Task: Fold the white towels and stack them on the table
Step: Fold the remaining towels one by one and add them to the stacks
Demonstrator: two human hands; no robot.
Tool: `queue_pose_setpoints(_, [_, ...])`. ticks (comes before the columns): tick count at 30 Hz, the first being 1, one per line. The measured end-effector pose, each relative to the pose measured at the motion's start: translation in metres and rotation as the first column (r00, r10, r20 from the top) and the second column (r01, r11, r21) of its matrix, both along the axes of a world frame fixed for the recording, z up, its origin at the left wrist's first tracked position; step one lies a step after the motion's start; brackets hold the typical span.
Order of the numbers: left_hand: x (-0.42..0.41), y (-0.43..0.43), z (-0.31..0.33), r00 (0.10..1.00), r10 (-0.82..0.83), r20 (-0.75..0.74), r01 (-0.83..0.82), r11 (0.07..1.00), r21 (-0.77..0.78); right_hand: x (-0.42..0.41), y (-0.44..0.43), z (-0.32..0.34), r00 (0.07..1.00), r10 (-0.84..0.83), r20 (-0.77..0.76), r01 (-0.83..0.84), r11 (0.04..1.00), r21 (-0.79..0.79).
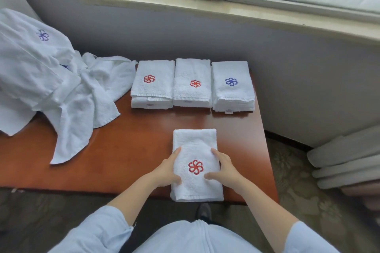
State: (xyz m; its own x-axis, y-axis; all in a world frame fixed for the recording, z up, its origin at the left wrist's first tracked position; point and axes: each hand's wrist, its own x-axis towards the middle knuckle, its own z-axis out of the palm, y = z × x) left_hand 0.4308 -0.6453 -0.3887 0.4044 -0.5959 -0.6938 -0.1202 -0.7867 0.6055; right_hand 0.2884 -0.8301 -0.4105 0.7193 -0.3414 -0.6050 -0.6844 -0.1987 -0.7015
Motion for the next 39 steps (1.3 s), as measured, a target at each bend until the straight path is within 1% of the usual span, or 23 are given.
queue_pose_setpoints(3, [-0.001,0.005,-0.001,0.999,0.012,-0.044,-0.012,1.0,-0.018,-0.006,0.002,0.003,1.0,0.0,-0.023,0.001,0.999,0.042])
queue_pose_setpoints(8, [0.0,0.015,-0.004,0.994,0.044,-0.096,-0.046,0.999,-0.023,-0.011,-0.005,0.008,0.997,-0.075,-0.007,0.074,0.966,0.247])
queue_pose_setpoints(10, [0.002,0.016,-0.005,0.994,0.052,-0.096,-0.053,0.998,-0.014,-0.012,-0.008,0.009,0.998,-0.059,0.001,0.056,0.959,0.278])
queue_pose_setpoints(14, [0.004,0.016,-0.004,0.996,0.048,-0.075,-0.049,0.999,-0.012,-0.01,-0.01,0.01,0.998,0.027,0.063,-0.04,0.978,0.206])
queue_pose_setpoints(19, [0.015,0.012,0.003,0.996,0.074,-0.046,-0.078,0.994,-0.08,0.005,-0.018,0.019,0.987,0.071,0.147,-0.096,0.98,0.173])
queue_pose_setpoints(24, [0.035,0.012,0.026,0.985,0.175,0.001,-0.172,0.972,-0.161,0.036,-0.029,0.034,0.963,0.069,0.26,-0.123,0.973,0.196])
queue_pose_setpoints(28, [0.058,0.018,0.052,0.959,0.284,0.007,-0.273,0.927,-0.258,0.072,-0.03,0.055,0.94,0.06,0.336,-0.14,0.965,0.22])
queue_pose_setpoints(30, [0.074,0.02,0.065,0.948,0.316,0.027,-0.295,0.91,-0.29,0.094,-0.031,0.067,0.929,0.067,0.365,-0.156,0.963,0.219])
queue_pose_setpoints(35, [0.127,0.019,0.09,0.929,0.365,0.065,-0.321,0.879,-0.352,0.153,-0.034,0.09,0.907,0.095,0.41,-0.187,0.964,0.19])
queue_pose_setpoints(39, [0.18,0.009,0.101,0.929,0.355,0.104,-0.288,0.871,-0.398,0.204,-0.038,0.104,0.903,0.082,0.422,-0.158,0.976,0.149])
